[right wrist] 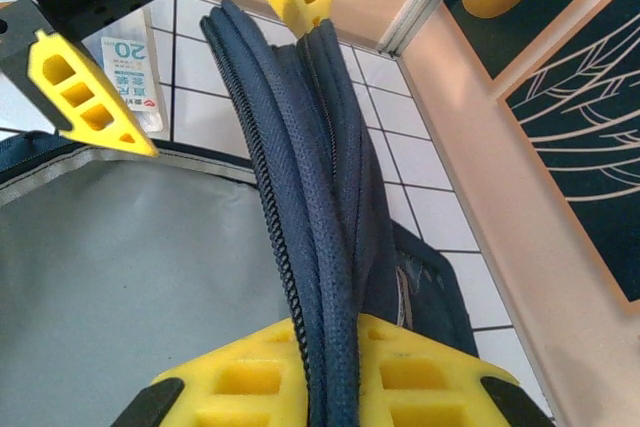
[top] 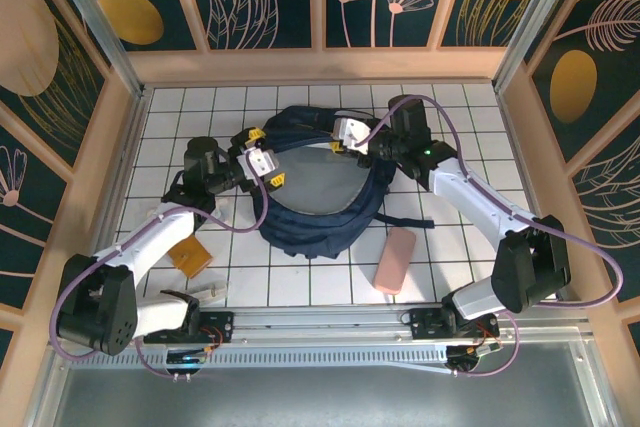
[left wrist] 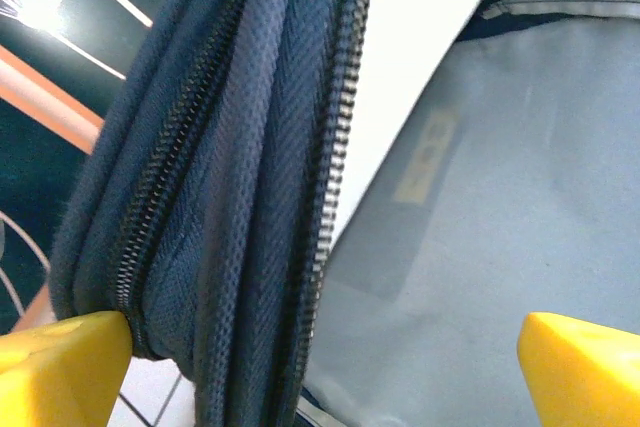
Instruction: Pack the student bag
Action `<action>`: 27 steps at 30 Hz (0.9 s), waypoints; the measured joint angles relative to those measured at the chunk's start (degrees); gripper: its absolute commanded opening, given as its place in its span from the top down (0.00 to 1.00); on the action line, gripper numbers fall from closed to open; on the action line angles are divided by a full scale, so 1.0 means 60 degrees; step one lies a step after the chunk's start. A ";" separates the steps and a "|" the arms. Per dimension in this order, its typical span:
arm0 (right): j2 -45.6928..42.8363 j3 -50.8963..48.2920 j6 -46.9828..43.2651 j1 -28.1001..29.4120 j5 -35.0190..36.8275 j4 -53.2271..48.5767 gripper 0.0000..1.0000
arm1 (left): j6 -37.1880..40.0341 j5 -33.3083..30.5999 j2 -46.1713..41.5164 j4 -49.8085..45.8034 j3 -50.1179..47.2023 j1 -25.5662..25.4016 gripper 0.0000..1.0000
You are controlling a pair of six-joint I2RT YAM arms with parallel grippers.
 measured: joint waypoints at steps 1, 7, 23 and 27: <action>0.0000 -0.0004 -0.0022 0.0007 0.0007 0.0000 1.00 | 0.0044 -0.0117 -0.0015 0.0186 -0.0022 -0.0029 0.17; 0.0036 -0.0018 -0.0018 0.0124 0.0361 0.0036 1.00 | 0.0055 -0.0178 -0.0820 0.1282 -0.0594 -0.0248 0.26; 0.0787 0.0375 -0.0280 0.0798 0.0495 -0.0255 1.00 | 0.1013 -0.0022 0.0976 -0.0368 0.0929 -0.0579 0.34; 0.0772 0.0401 -0.0288 0.0761 0.0521 -0.0240 0.60 | 0.1231 -0.0412 0.1479 -0.0900 0.1290 -0.0637 0.70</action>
